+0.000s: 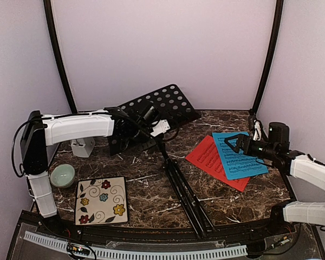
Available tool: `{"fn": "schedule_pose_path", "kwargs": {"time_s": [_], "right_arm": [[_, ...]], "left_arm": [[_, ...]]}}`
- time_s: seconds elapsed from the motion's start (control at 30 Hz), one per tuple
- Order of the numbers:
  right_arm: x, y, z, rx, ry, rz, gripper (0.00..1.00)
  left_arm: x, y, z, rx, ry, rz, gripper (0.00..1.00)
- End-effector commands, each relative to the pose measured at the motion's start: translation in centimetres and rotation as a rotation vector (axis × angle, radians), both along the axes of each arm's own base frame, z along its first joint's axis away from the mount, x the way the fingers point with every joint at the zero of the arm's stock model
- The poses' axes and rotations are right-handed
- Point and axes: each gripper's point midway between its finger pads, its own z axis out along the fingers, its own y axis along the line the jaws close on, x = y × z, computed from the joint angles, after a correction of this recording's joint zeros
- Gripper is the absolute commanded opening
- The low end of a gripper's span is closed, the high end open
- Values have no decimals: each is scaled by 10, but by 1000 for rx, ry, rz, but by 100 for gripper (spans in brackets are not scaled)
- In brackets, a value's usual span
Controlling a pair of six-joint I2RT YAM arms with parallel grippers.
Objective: Set up the instrument practice props
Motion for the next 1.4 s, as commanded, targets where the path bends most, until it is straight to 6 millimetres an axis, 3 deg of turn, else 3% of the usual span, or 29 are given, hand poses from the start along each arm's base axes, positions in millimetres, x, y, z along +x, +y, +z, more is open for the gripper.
{"fn": "schedule_pose_path", "kwargs": {"time_s": [0.0, 0.2, 0.4, 0.53, 0.67, 1.07, 1.2, 1.37], "right_arm": [[-2, 4, 20, 43, -102, 24, 99], [-10, 10, 32, 107, -178, 68, 99], [-14, 17, 35, 166, -201, 103, 98], [-15, 21, 40, 187, -221, 120, 95], [-19, 33, 59, 217, -279, 172, 88], [-36, 91, 134, 312, -453, 426, 75], [-43, 110, 160, 329, -500, 503, 72], [-45, 133, 176, 329, -529, 564, 69]], "left_arm": [[18, 1, 204, -212, -523, 20, 0], [-2, -2, 275, -223, -756, -18, 0], [-33, -8, 333, -221, -970, -90, 0], [-52, -11, 365, -206, -1101, -122, 0], [-71, -11, 391, -211, -1224, -129, 0], [-112, -2, 420, -269, -1392, -199, 0], [-120, -2, 419, -290, -1383, -260, 0], [-128, -7, 412, -293, -1377, -334, 0]]}}
